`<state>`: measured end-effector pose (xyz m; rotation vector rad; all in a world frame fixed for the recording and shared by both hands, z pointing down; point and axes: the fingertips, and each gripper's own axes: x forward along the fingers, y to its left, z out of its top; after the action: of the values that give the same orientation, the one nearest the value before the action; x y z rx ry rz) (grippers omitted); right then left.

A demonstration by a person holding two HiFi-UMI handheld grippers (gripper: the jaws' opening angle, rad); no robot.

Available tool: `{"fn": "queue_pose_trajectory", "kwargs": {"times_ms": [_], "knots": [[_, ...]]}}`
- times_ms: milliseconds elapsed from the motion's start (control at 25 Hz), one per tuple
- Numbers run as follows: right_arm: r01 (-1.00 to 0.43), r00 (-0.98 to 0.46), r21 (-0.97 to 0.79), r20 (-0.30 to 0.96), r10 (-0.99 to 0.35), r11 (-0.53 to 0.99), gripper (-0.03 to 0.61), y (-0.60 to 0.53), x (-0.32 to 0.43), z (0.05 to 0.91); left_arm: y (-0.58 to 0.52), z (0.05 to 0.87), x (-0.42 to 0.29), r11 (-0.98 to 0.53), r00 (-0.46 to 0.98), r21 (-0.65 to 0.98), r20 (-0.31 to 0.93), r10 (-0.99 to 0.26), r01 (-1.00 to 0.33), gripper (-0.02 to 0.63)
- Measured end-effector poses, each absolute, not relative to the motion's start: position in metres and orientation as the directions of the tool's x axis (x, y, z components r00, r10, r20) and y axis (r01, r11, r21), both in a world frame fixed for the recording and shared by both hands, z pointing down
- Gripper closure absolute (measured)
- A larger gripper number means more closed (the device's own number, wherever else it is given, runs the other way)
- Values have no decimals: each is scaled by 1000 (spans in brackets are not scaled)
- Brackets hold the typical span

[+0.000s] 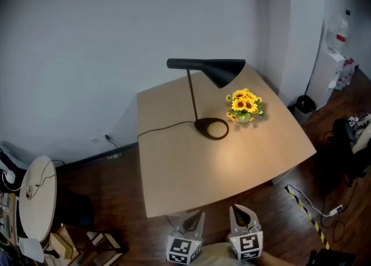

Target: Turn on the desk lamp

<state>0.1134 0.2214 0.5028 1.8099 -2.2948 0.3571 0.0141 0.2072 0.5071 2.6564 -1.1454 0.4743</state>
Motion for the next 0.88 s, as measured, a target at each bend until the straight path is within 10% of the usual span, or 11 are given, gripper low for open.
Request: {"fn": "queue_pose_trajectory", "kwargs": {"times_ms": [880], "knots": [[-992, -117, 7, 353, -928, 128, 581, 243, 76, 499, 211, 504, -21, -763, 745, 102, 333, -579, -638, 615]]}}
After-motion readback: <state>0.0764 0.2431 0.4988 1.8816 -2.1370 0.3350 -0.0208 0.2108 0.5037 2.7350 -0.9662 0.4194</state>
